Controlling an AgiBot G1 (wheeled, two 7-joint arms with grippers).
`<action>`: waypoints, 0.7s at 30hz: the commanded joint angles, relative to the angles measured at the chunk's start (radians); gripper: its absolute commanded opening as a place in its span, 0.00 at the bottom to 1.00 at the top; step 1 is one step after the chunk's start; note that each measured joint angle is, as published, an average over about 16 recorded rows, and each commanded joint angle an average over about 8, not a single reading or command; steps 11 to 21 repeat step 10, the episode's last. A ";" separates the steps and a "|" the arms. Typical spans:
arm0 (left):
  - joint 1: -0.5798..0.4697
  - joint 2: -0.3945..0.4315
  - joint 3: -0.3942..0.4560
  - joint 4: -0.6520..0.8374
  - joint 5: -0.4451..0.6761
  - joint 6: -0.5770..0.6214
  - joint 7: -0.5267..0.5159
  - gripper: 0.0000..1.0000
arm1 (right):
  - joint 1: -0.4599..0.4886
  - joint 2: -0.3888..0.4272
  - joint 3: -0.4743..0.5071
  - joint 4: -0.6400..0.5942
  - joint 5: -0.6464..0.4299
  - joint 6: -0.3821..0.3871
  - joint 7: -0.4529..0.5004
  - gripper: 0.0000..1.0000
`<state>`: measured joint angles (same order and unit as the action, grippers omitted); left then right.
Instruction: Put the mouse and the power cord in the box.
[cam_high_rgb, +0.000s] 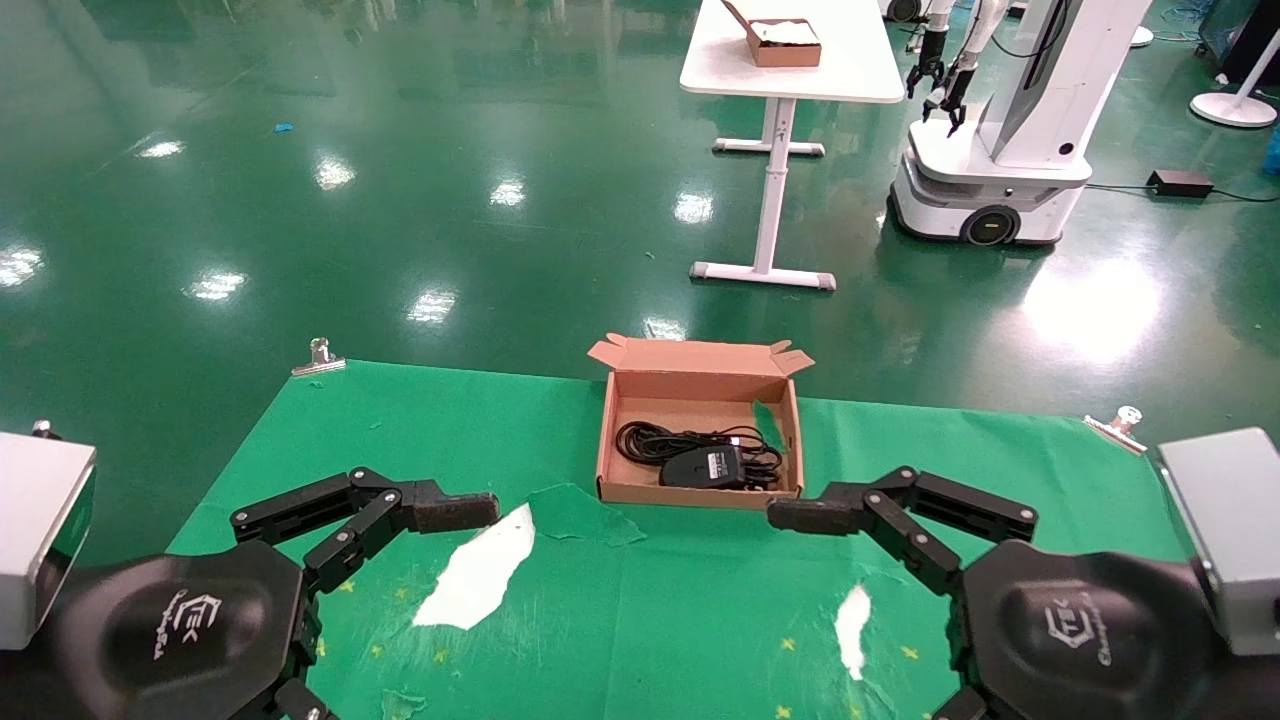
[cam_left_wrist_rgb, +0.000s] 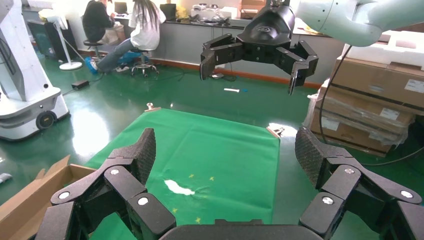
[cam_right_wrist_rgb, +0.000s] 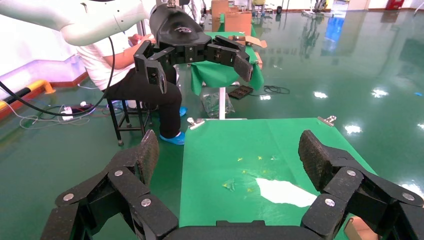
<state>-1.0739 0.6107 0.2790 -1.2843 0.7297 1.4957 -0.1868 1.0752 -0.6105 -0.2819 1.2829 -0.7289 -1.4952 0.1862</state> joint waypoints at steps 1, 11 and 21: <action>0.000 0.000 0.000 0.001 0.000 -0.001 0.000 1.00 | 0.000 0.000 0.000 0.000 0.000 0.000 0.000 1.00; -0.001 0.001 0.001 0.002 0.000 -0.001 0.001 1.00 | 0.000 0.000 0.000 0.000 0.000 0.000 0.000 1.00; -0.001 0.001 0.001 0.002 0.000 -0.001 0.001 1.00 | 0.000 0.000 0.000 0.000 0.000 0.000 0.000 1.00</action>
